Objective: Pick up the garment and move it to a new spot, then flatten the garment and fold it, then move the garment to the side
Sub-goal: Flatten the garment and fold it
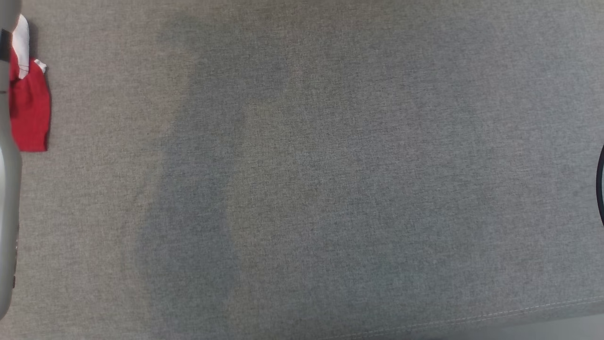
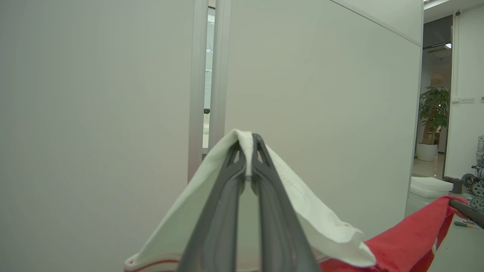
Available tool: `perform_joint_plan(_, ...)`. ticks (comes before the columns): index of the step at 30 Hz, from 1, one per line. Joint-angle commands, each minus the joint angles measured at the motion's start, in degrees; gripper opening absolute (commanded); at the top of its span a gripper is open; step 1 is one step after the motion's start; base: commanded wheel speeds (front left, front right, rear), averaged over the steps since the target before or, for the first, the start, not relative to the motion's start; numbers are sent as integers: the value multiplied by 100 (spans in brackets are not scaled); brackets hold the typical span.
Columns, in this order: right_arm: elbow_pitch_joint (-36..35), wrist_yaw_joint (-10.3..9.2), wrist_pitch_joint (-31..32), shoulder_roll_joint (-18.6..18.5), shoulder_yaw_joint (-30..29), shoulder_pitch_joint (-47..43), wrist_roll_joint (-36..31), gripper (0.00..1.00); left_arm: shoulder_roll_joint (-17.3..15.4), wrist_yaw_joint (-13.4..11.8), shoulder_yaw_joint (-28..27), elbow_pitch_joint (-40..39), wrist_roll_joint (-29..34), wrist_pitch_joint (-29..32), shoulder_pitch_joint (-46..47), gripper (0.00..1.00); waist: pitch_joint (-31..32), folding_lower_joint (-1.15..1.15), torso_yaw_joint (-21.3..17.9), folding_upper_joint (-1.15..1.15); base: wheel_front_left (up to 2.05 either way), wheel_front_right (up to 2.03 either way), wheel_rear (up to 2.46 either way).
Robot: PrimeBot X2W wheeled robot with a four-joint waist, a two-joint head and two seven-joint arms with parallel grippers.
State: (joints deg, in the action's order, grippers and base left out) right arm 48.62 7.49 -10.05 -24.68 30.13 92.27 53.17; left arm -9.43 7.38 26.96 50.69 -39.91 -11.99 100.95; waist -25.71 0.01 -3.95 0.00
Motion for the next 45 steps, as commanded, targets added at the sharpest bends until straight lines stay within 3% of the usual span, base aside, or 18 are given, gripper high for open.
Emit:
perform_joint_plan(1,64,0,-70,-60,71,-50,125,0,-74,13,52,65,-78,-67,-133,0,-64,-1,32,0,0,0,0)
perform_joint_plan(10,-224,0,-361,-196,657,-1200,814,0,-258,14,358,-109,-335,-306,-1464,0,72,-1,-46,0,0,0,0)
perform_joint_plan(14,-766,0,-468,-373,941,-2181,1109,0,-529,-10,108,-765,-396,-323,-2720,0,359,-1,-76,0,0,0,0)
perform_joint_plan(19,-1491,0,-515,-739,1044,-3438,1453,0,-605,-352,-517,-2126,-187,-320,-4690,0,691,-1,-13,0,0,0,0)
perform_joint_plan(24,-2098,-1,-518,-835,614,-4773,1479,0,-463,-724,-995,-3497,6,-321,-6673,0,984,-1,0,0,0,0,0)
perform_joint_plan(32,-2677,-1,-516,-622,12,-6734,1102,0,-94,-978,-1410,-4712,198,-322,-9051,0,1483,-1,-10,0,0,0,0)
perform_joint_plan(45,-2748,-3,-517,-358,-799,-8864,484,0,219,-848,-1303,-4713,323,-322,-10918,0,2173,-1,14,0,0,0,0)
